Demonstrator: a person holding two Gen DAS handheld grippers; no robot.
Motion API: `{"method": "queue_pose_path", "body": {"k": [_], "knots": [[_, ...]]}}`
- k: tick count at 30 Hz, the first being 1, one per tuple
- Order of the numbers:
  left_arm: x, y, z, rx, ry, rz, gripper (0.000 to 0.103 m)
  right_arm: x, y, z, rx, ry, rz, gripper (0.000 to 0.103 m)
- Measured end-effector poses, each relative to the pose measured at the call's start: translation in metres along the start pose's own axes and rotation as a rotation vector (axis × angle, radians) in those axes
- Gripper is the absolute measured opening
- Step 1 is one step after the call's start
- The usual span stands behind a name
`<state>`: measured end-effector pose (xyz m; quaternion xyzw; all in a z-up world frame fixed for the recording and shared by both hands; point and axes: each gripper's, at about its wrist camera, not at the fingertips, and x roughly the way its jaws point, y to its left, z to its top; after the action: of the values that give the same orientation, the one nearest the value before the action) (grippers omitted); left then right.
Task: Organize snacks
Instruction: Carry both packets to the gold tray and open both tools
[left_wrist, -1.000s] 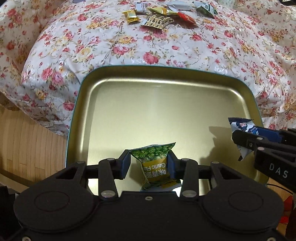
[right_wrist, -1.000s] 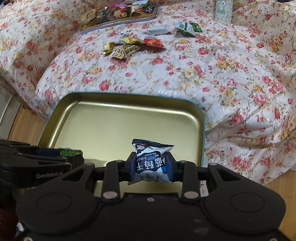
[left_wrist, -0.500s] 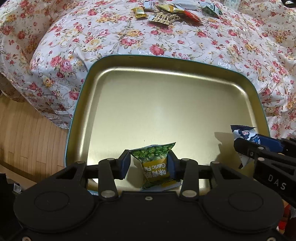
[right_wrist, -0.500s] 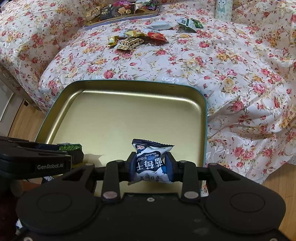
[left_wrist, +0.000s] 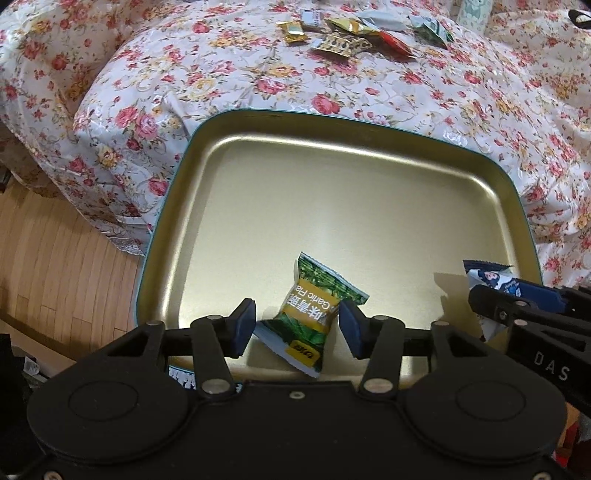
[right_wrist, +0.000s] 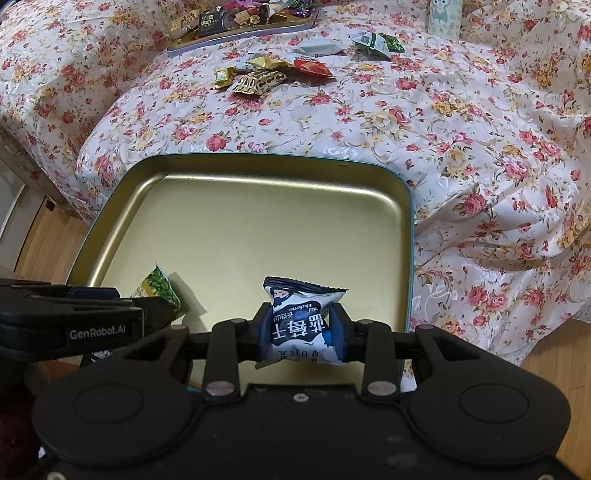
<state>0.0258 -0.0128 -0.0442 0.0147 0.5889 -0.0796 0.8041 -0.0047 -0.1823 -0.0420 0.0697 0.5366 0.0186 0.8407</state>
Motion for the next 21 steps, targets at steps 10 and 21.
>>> {"method": "queue_pose_path", "body": {"k": [10,21], "knots": [[-0.0014,0.0041,-0.005,-0.031,-0.01,-0.004,0.057,-0.0039,0.0007,-0.0012,-0.007,-0.011,-0.003,0.036],[-0.004,0.0046,-0.0046,-0.03,-0.024,0.021,0.057,-0.0044,0.0013,-0.0026,-0.014,-0.011,-0.03,0.042]]}}
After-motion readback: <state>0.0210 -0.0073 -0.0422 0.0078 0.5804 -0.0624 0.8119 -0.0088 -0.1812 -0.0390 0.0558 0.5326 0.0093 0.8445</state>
